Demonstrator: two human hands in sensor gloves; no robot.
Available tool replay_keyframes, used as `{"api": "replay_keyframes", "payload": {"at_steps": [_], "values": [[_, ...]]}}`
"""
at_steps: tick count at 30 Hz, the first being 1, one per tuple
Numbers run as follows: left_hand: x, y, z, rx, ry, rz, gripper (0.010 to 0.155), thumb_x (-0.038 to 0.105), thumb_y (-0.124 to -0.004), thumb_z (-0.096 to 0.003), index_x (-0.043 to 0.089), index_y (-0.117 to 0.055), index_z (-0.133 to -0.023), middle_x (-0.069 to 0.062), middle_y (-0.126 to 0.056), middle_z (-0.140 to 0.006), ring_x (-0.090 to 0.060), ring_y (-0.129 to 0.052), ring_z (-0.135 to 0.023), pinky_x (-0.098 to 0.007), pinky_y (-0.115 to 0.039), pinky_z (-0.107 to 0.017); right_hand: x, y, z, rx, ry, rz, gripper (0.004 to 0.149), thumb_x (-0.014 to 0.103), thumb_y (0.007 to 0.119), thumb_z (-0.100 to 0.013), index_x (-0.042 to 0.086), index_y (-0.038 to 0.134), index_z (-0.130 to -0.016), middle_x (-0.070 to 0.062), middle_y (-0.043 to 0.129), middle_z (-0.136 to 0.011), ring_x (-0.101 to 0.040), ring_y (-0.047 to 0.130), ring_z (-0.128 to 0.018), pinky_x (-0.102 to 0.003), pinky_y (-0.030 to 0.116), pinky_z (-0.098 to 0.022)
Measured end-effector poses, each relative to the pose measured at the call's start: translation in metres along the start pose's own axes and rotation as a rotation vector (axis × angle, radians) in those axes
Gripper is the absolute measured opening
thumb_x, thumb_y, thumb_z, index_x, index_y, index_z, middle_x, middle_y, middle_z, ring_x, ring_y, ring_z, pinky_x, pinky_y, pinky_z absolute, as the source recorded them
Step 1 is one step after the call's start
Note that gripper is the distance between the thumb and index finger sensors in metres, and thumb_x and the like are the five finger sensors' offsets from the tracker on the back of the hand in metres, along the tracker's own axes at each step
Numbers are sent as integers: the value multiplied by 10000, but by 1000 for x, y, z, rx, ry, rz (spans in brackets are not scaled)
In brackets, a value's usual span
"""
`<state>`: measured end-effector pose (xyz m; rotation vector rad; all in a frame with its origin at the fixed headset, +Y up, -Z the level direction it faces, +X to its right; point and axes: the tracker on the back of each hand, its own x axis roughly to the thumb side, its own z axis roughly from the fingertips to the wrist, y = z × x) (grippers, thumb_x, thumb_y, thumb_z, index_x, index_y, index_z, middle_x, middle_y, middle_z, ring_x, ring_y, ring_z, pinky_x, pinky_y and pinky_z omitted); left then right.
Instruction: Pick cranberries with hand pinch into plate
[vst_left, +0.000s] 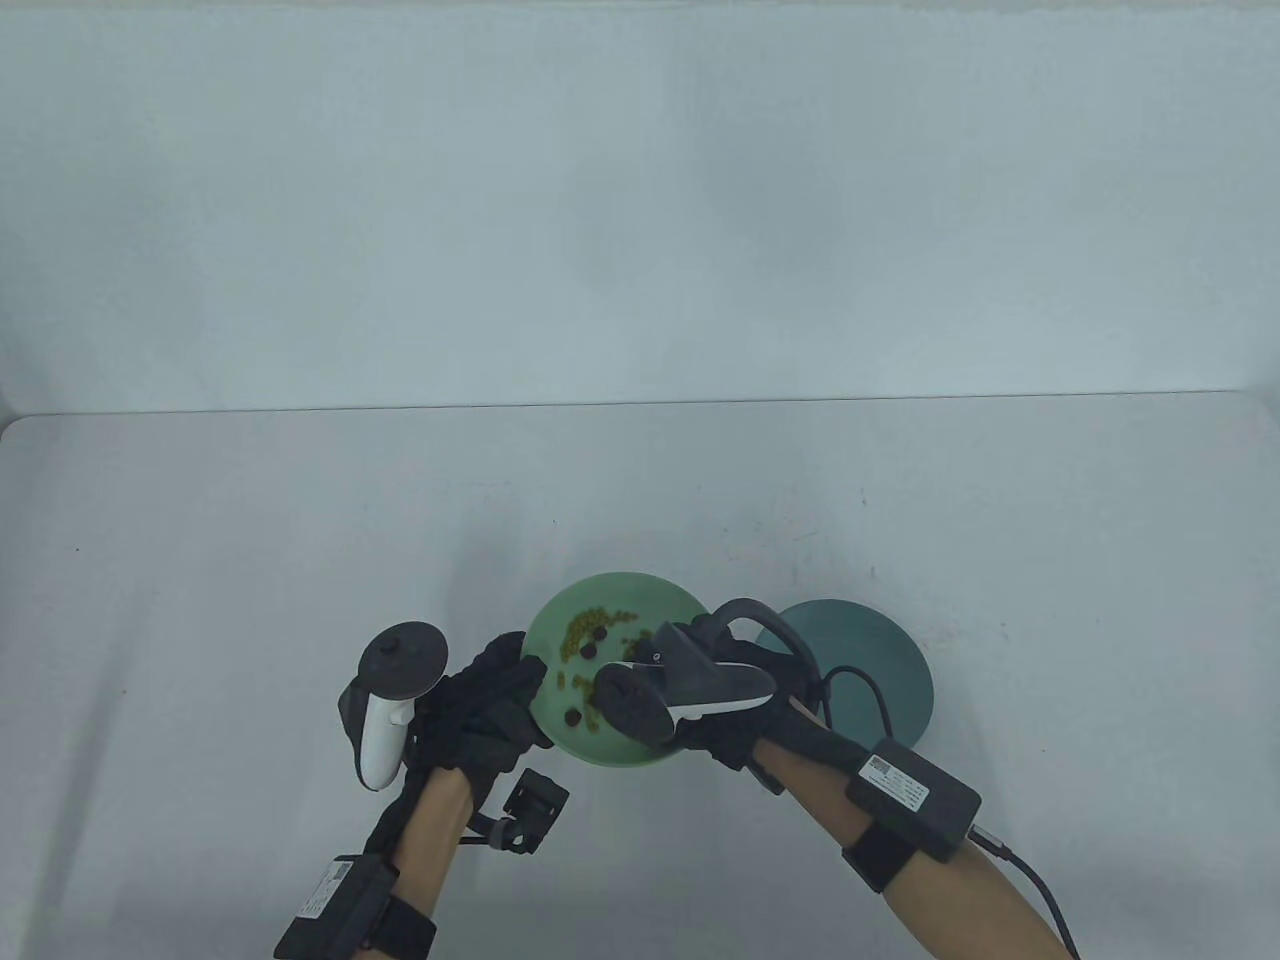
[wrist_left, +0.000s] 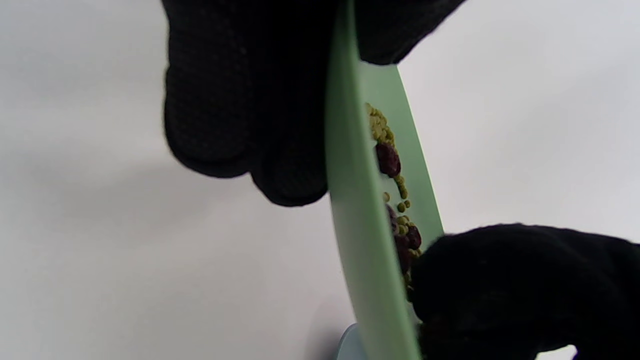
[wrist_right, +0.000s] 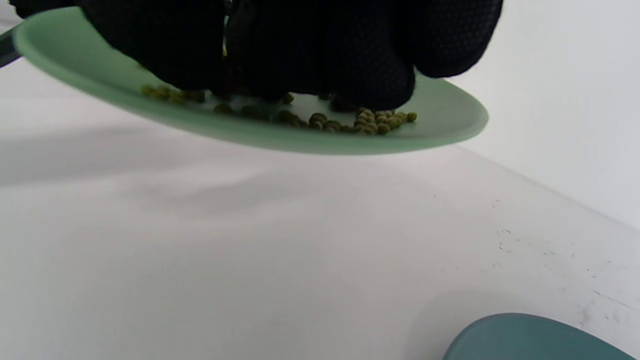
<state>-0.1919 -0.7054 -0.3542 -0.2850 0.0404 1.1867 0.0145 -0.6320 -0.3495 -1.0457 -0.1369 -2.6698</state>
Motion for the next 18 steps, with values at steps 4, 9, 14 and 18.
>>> {"api": "replay_keyframes", "payload": {"at_steps": [4,9,14,18], "values": [[0,0,0,9,2,-18,540,234,-666,-602,-23,-546,-1061,-171,-837,-878,-215,-1100,-552,-330,-967,-431,-5,-8,4,-15,13,-5,548,535,781,-487,182,806,-905,20,902,-701,-155,937,-613,-478,792,-612],[-1,0,0,10,7,-17,540,235,-665,-602,-24,-546,-1061,-171,-837,-878,-215,-1100,-552,-328,-968,-430,-22,-21,12,-46,56,-23,546,534,781,-488,181,809,-904,19,902,-700,-154,938,-610,-478,793,-610],[0,-1,0,11,10,-20,540,234,-665,-602,-26,-547,-1061,-173,-838,-877,-215,-1100,-552,-328,-968,-430,-48,-25,24,-51,122,-45,545,534,780,-490,180,810,-903,18,902,-700,-155,938,-610,-477,794,-610],[0,-1,0,14,12,-24,539,234,-666,-602,-25,-548,-1060,-172,-838,-877,-216,-1099,-552,-328,-968,-429,-76,-19,34,-40,200,-71,546,535,781,-488,181,811,-902,20,903,-698,-156,938,-610,-476,794,-611]]}}
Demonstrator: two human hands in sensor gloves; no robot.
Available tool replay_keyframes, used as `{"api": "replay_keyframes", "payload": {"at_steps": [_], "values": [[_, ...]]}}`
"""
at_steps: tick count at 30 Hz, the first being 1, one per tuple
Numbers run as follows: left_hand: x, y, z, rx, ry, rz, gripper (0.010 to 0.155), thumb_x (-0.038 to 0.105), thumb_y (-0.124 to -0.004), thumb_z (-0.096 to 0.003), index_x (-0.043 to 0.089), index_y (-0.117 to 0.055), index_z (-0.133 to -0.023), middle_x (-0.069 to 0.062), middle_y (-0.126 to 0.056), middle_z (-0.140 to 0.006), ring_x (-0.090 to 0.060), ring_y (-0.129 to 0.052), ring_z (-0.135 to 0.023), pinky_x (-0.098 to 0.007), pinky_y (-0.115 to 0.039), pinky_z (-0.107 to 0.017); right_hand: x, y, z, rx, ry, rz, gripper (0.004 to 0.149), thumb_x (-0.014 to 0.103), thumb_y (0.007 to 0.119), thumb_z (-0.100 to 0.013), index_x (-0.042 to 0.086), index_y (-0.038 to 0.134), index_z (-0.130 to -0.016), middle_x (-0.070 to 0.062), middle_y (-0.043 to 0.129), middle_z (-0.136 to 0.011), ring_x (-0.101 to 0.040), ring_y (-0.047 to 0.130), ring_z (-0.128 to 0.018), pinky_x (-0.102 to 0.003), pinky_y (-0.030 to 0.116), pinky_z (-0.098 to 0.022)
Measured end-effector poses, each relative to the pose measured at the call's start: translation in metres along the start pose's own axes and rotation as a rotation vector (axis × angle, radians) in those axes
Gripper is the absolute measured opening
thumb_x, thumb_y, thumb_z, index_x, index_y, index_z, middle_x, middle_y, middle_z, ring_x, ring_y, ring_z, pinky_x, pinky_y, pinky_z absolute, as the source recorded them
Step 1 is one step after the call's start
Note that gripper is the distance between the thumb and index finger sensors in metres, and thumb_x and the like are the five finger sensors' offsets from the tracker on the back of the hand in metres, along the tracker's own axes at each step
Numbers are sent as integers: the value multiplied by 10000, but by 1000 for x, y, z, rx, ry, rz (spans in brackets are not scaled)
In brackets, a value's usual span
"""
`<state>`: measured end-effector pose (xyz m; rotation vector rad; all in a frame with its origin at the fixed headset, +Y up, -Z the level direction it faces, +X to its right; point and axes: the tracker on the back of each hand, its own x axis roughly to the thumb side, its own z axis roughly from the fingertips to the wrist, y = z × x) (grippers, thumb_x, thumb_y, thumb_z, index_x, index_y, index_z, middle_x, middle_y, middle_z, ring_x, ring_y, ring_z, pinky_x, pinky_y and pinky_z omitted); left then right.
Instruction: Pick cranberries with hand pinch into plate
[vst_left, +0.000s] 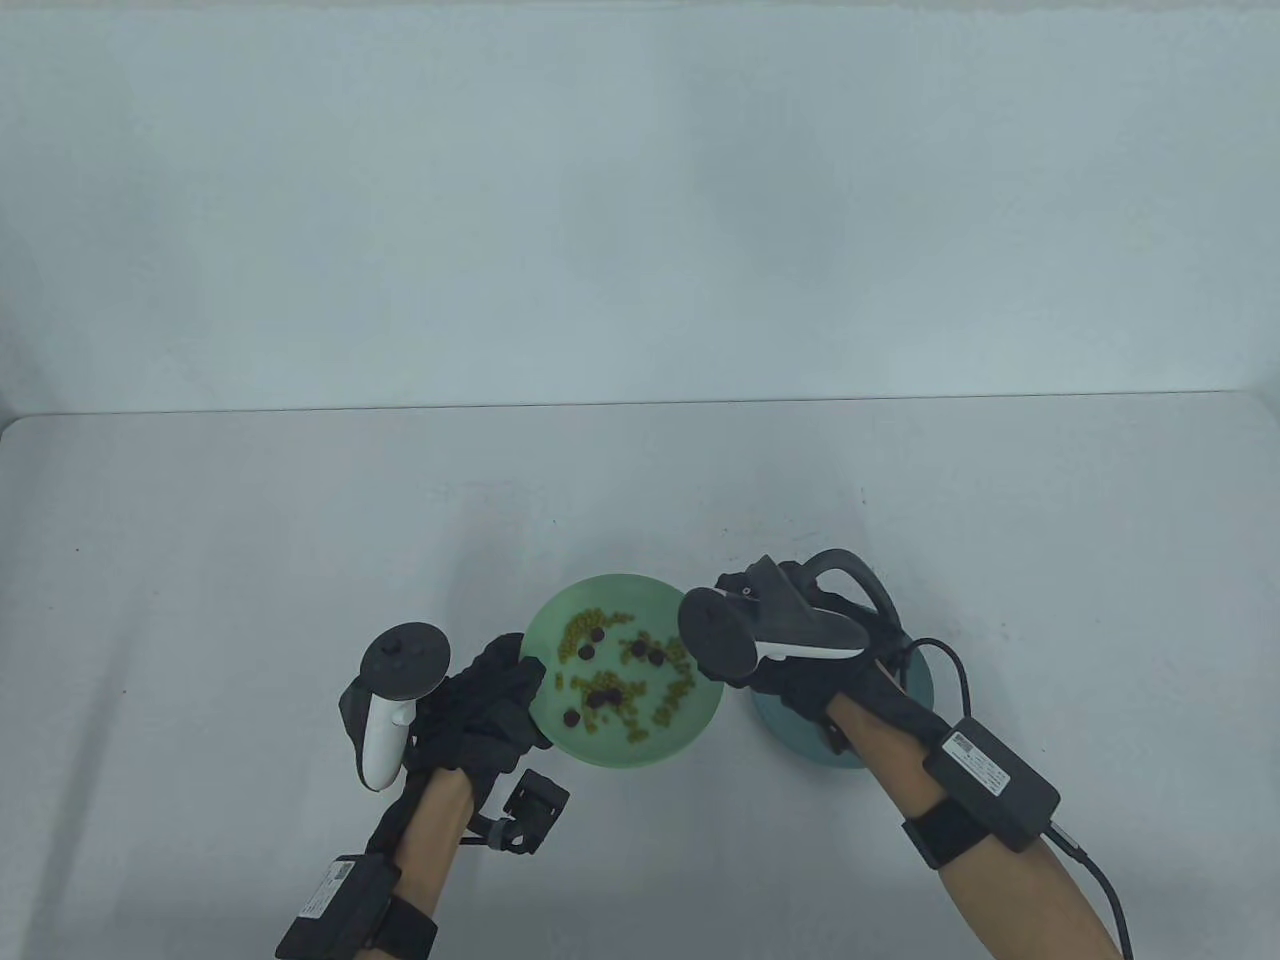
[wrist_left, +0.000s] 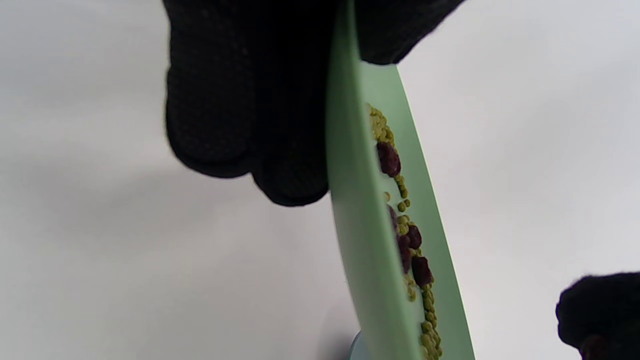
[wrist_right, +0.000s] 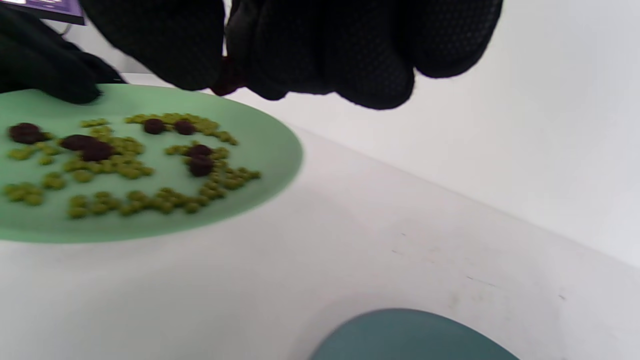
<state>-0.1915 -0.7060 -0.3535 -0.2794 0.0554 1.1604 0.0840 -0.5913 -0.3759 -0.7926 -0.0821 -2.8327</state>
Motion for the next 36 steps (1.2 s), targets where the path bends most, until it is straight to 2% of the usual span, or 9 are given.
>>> {"api": "replay_keyframes", "payload": {"at_steps": [5,11,17,22,27,36], "values": [[-1,2,0,19,9,-5,540,235,-665,-601,-25,-547,-1060,-170,-838,-877,-211,-1101,-552,-323,-969,-428,-35,21,1,55,102,-45,546,535,783,-487,180,813,-900,20,905,-695,-154,940,-606,-477,793,-611],[-1,5,1,28,7,4,541,236,-665,-602,-26,-546,-1060,-171,-839,-876,-210,-1101,-550,-323,-969,-428,-66,62,1,143,206,-97,544,533,783,-488,181,811,-902,18,903,-697,-155,938,-608,-477,792,-612],[-1,6,1,30,2,6,541,236,-665,-602,-24,-545,-1061,-170,-839,-875,-210,-1100,-550,-324,-968,-428,-81,103,-1,216,269,-136,544,532,783,-487,181,810,-902,18,901,-696,-155,935,-609,-478,788,-614],[-1,7,1,33,-2,6,541,236,-665,-602,-27,-547,-1060,-170,-840,-875,-210,-1101,-548,-324,-969,-427,-85,128,-5,265,304,-153,541,529,785,-487,182,812,-901,17,902,-695,-157,935,-608,-479,788,-614],[-1,8,2,35,-3,10,541,237,-665,-602,-27,-547,-1060,-170,-838,-876,-209,-1101,-548,-322,-969,-427,-86,143,-8,291,329,-157,537,527,785,-489,181,816,-899,16,902,-695,-157,935,-609,-481,786,-614],[-1,8,2,39,-5,8,541,240,-664,-602,-27,-547,-1059,-169,-838,-875,-206,-1100,-549,-319,-969,-426,-86,153,-9,318,337,-155,529,526,784,-490,186,822,-894,20,906,-692,-155,936,-607,-478,787,-617]]}}
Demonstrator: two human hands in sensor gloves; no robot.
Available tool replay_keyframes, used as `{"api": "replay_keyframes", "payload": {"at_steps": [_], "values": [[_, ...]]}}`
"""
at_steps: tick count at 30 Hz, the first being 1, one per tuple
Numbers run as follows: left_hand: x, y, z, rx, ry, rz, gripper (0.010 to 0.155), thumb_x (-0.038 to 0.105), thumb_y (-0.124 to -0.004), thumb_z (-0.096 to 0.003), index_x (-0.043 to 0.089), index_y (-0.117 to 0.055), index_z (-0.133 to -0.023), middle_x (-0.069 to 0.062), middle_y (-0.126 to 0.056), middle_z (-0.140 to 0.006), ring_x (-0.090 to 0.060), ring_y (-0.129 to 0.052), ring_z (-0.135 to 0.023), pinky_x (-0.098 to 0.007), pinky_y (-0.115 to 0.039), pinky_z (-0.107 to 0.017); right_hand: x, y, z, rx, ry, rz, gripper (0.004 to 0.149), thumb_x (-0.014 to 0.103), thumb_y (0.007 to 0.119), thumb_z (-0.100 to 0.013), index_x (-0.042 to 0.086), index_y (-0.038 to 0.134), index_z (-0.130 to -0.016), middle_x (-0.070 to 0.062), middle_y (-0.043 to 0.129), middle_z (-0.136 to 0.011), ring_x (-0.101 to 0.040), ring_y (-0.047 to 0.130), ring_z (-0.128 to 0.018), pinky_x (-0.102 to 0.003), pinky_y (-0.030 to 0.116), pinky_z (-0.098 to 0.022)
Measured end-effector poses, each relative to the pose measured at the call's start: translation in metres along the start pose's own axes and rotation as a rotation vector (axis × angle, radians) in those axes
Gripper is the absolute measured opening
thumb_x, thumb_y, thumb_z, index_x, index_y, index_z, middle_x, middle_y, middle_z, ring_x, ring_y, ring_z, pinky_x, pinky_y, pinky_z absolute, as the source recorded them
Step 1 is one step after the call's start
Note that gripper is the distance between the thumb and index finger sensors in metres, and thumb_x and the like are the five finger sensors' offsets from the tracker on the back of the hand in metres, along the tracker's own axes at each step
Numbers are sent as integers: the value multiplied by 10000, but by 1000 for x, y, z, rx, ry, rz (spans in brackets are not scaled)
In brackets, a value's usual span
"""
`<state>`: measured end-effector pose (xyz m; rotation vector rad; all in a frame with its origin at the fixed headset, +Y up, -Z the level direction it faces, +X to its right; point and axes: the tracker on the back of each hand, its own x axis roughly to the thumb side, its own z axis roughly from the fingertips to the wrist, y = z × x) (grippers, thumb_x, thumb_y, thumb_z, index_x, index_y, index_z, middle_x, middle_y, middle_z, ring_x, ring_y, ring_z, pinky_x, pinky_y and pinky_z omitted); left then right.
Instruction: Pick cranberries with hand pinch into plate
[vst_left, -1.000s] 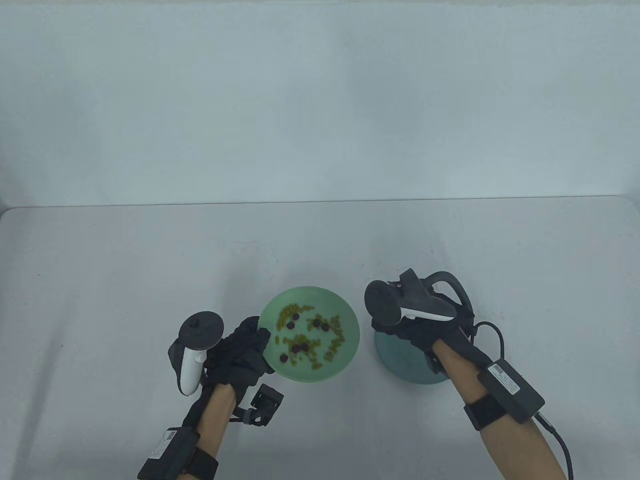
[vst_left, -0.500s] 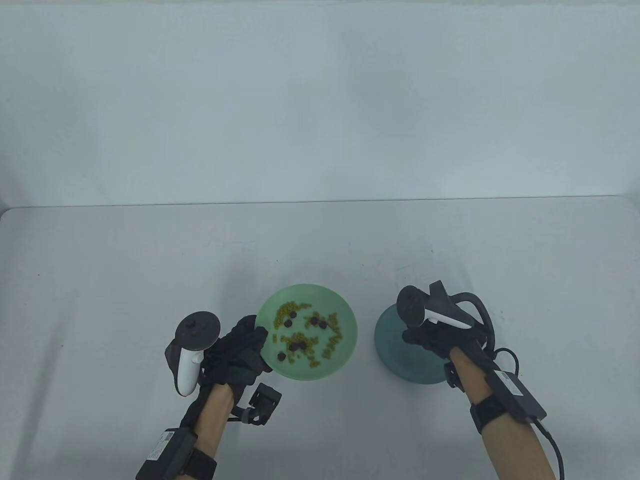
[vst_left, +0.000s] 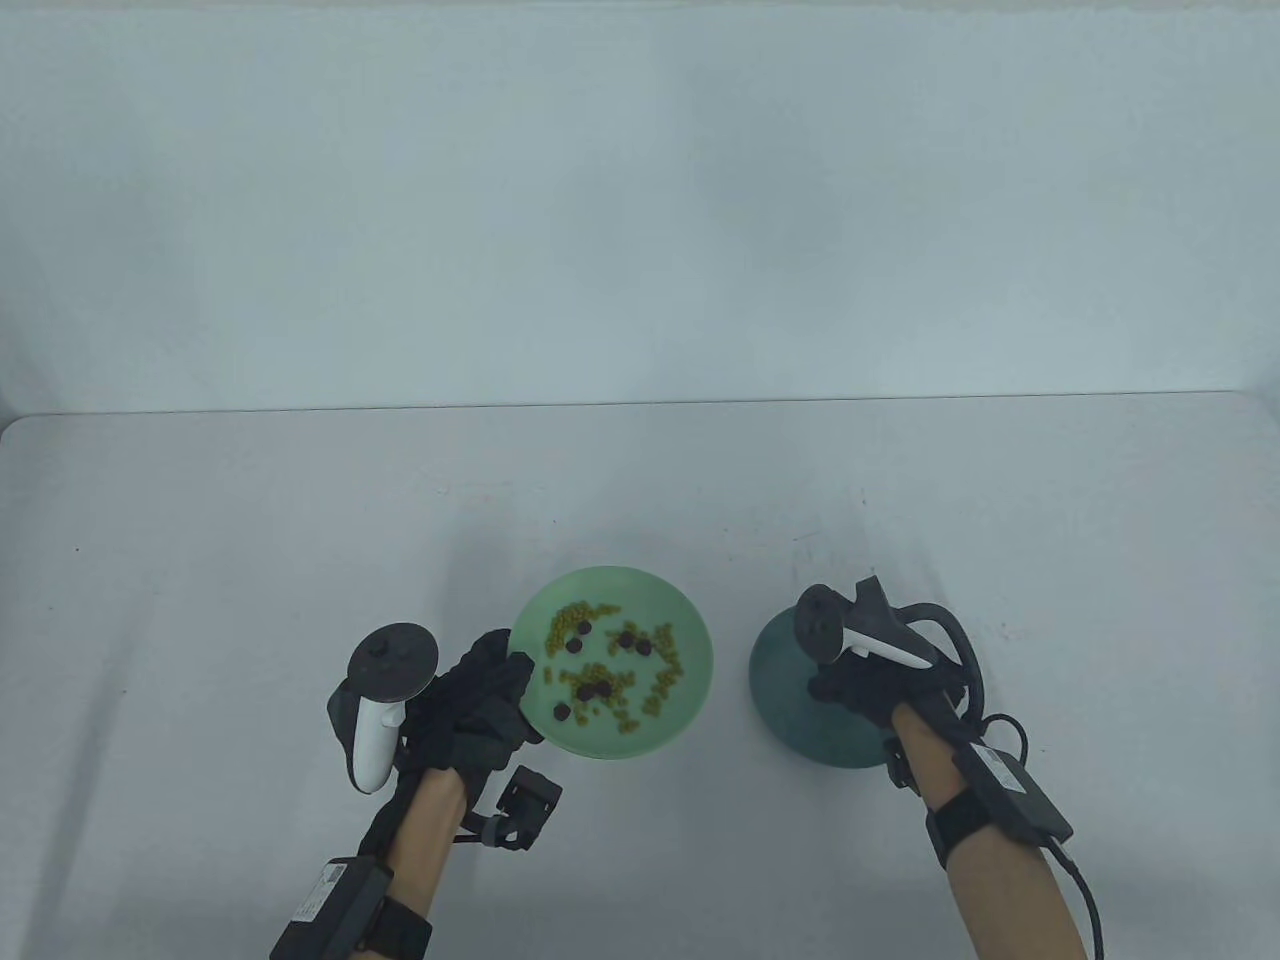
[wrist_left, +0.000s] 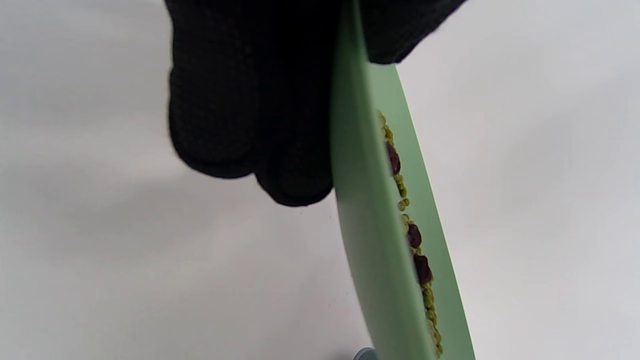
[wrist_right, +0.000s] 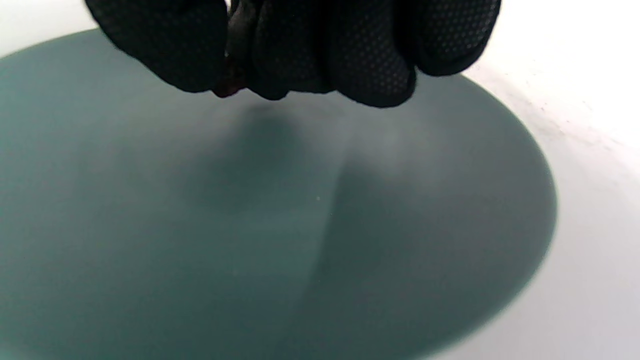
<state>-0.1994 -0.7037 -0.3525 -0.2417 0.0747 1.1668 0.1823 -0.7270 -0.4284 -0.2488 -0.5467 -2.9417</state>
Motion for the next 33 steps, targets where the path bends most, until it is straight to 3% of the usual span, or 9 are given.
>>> {"api": "replay_keyframes", "payload": {"at_steps": [8,17,25,33], "values": [[0,0,0,-1,-3,3,543,242,-664,-602,-25,-545,-1059,-167,-838,-875,-206,-1101,-548,-318,-969,-426,-3,-15,8,-44,18,24,551,544,764,-495,198,801,-922,14,896,-730,-172,929,-638,-491,772,-630],[0,-1,0,-6,-2,9,544,243,-663,-603,-24,-540,-1061,-170,-835,-878,-207,-1100,-549,-320,-968,-427,2,-69,39,-161,-20,59,529,544,749,-510,219,794,-924,21,902,-732,-172,938,-633,-490,781,-619],[0,-2,0,-13,0,7,544,243,-662,-603,-25,-542,-1060,-169,-834,-879,-209,-1099,-549,-321,-968,-425,40,-118,68,-306,-130,109,495,523,746,-522,235,797,-921,36,914,-711,-162,949,-612,-478,795,-603],[0,-4,0,-22,2,12,543,244,-660,-604,-25,-541,-1060,-169,-833,-882,-210,-1098,-549,-322,-966,-429,91,-131,78,-369,-262,145,484,512,748,-523,253,797,-928,56,924,-672,-150,960,-582,-466,809,-587]]}}
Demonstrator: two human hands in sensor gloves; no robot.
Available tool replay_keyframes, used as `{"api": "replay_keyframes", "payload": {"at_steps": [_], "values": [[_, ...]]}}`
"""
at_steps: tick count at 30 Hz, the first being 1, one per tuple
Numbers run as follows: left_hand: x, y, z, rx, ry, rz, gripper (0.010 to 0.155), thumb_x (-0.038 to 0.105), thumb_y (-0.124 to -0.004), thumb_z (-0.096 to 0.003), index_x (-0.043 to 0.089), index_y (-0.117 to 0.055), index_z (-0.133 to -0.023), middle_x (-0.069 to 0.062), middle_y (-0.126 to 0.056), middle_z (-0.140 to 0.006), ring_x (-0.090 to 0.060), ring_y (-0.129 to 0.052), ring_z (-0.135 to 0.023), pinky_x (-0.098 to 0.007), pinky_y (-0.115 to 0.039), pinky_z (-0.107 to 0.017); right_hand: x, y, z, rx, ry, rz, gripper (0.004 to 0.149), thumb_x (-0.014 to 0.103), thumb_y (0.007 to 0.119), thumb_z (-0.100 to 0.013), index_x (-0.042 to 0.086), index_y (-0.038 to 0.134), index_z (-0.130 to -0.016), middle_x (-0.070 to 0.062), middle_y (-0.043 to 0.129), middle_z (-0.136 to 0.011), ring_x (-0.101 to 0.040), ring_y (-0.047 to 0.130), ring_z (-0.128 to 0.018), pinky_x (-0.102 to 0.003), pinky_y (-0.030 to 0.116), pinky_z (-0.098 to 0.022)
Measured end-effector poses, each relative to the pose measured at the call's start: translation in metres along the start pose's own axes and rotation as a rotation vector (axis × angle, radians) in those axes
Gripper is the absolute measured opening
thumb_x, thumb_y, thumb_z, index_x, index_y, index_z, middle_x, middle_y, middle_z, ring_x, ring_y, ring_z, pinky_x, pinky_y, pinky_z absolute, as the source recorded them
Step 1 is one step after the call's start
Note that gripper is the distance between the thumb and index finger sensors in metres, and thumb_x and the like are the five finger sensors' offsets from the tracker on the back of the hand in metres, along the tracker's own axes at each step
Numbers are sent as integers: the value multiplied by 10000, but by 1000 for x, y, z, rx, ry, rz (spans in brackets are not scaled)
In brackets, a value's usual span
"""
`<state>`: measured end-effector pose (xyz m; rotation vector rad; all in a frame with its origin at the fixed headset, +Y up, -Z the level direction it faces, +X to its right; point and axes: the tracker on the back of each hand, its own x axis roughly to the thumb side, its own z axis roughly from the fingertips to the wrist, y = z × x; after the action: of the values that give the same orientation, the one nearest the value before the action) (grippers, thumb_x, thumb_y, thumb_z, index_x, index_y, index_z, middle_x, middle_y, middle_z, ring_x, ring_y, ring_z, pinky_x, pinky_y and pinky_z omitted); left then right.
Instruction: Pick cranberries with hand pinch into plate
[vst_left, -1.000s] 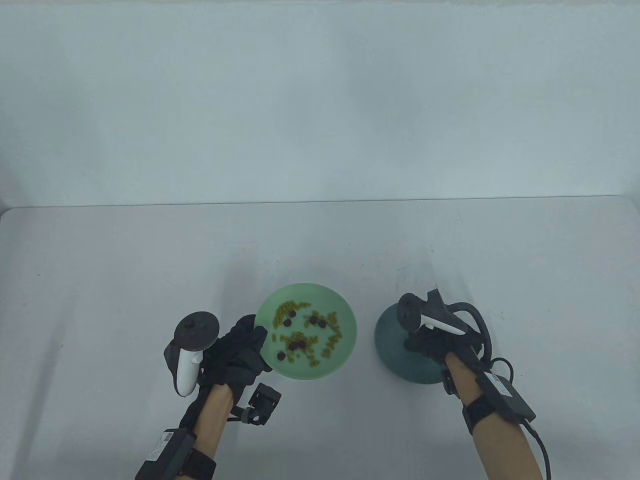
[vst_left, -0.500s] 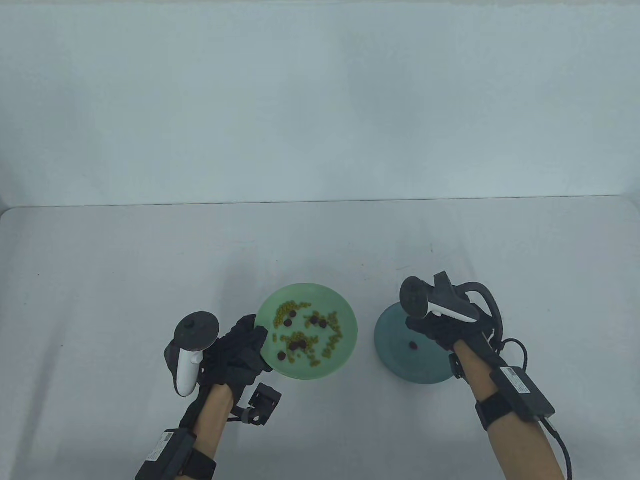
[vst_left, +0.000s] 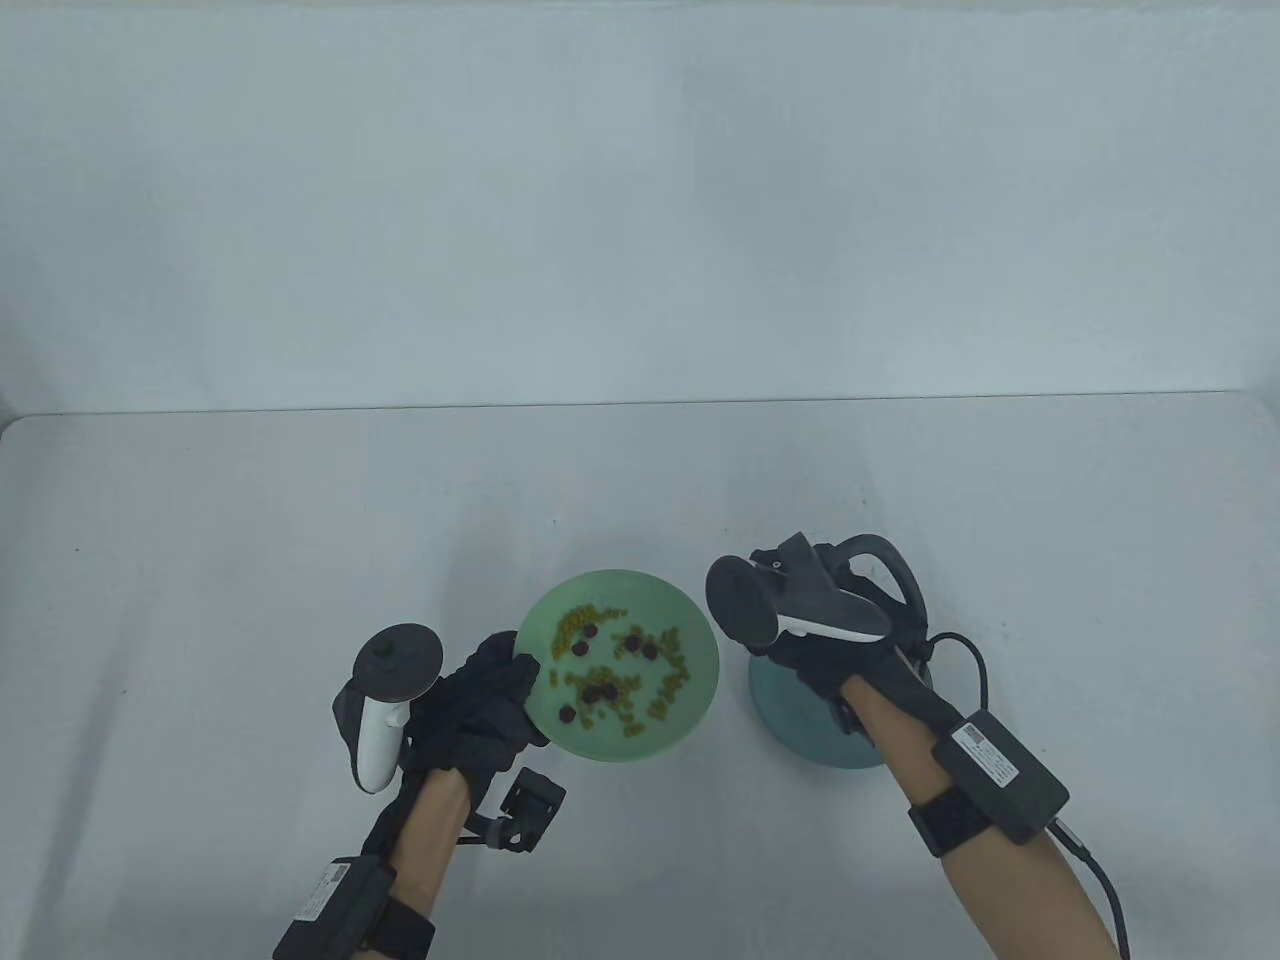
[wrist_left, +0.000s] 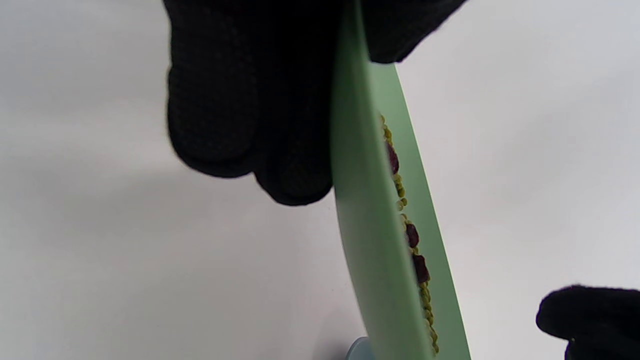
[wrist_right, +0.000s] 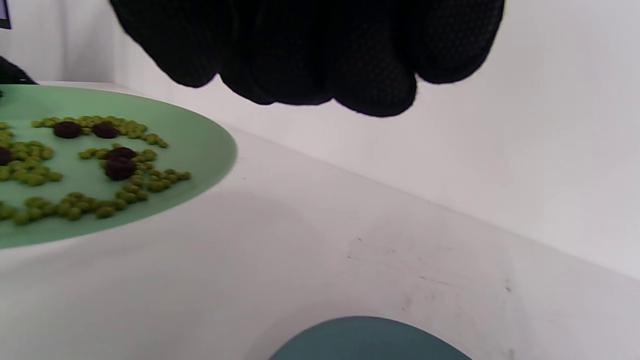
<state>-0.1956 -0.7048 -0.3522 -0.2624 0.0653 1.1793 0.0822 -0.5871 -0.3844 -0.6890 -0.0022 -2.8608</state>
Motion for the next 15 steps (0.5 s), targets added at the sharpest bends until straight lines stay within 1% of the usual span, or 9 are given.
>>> {"api": "replay_keyframes", "payload": {"at_steps": [5,15], "values": [[0,-1,0,-4,2,6,543,244,-659,-604,-25,-540,-1061,-169,-830,-884,-211,-1096,-549,-322,-966,-428,25,4,-9,14,-60,19,482,504,748,-524,261,790,-939,67,929,-652,-140,965,-564,-456,818,-574],[0,-1,0,-3,5,12,544,244,-657,-605,-25,-537,-1061,-170,-828,-887,-211,-1096,-548,-323,-966,-427,48,22,-19,67,-111,47,493,484,749,-530,265,758,-972,75,931,-638,-135,969,-554,-452,823,-567]]}}
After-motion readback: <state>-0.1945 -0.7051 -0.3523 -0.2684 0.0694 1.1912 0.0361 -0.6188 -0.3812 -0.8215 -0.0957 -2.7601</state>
